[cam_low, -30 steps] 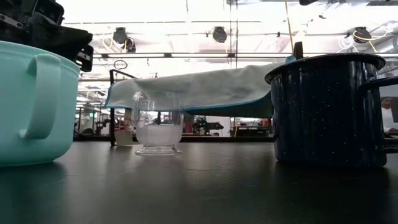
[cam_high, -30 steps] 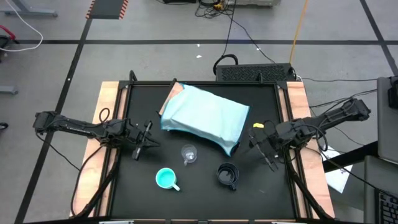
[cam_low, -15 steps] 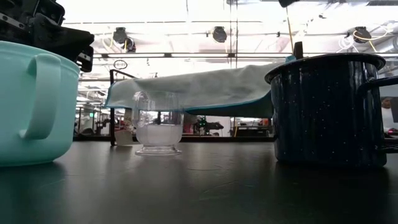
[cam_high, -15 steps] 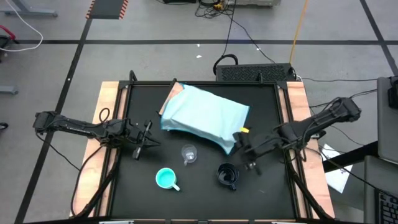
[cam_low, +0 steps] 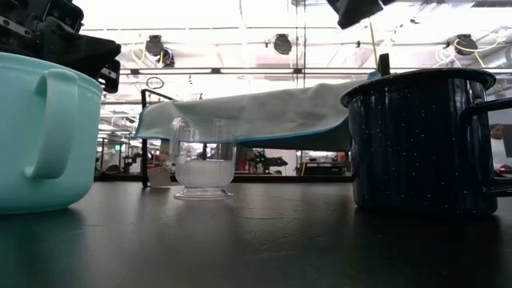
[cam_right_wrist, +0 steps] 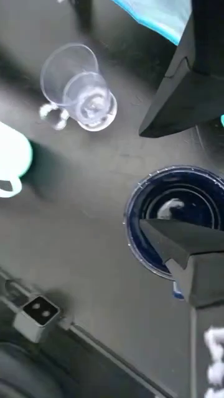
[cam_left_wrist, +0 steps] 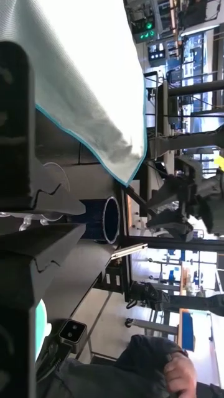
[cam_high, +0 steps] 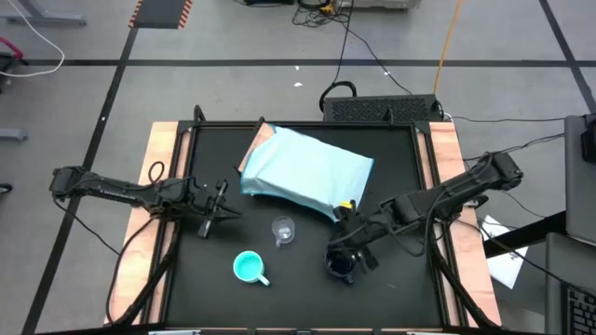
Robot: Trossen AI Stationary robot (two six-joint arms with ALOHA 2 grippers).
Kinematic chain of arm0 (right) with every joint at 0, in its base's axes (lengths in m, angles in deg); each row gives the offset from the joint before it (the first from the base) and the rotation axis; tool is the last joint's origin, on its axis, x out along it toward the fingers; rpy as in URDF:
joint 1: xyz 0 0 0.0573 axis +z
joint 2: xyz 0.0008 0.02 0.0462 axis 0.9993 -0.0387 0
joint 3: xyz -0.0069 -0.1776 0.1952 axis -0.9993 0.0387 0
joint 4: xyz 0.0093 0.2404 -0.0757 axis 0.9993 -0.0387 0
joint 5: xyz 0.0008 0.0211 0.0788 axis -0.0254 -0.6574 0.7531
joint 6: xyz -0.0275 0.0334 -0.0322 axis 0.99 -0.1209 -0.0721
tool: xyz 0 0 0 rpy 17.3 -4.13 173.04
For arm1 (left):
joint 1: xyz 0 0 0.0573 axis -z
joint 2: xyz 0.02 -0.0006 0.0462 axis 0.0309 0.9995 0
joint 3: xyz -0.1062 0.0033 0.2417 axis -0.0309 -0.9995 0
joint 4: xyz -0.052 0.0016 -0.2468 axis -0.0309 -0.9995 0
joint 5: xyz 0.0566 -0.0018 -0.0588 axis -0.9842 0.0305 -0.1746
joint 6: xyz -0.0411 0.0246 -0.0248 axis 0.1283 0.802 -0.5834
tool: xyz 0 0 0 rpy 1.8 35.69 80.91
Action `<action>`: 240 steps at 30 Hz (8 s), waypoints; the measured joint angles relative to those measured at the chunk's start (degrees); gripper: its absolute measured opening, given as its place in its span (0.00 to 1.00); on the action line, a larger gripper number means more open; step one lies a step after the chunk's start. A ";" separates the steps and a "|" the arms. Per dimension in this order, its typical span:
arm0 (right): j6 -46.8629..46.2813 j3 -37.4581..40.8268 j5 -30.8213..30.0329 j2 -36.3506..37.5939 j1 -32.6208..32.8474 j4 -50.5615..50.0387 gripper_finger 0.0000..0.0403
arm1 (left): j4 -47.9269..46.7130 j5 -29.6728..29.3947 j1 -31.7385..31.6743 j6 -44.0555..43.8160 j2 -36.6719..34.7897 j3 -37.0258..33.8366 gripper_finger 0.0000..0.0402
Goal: Stack small to large cups/mugs on shelf
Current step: Put the dark blue mug on the shelf
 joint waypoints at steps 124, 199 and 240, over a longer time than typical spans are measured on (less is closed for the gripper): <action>0.89 5.28 3.30 -10.15 -2.66 6.01 0.04 | -2.22 0.50 0.00 -0.32 0.02 -0.01 0.09; -11.51 -26.47 3.81 -5.01 -18.17 -30.18 0.03 | -3.63 0.37 0.00 2.20 0.02 -0.01 0.09; -4.69 -35.09 9.95 -6.00 -40.06 -43.64 0.03 | -4.94 0.37 -0.02 2.21 0.02 -0.02 0.09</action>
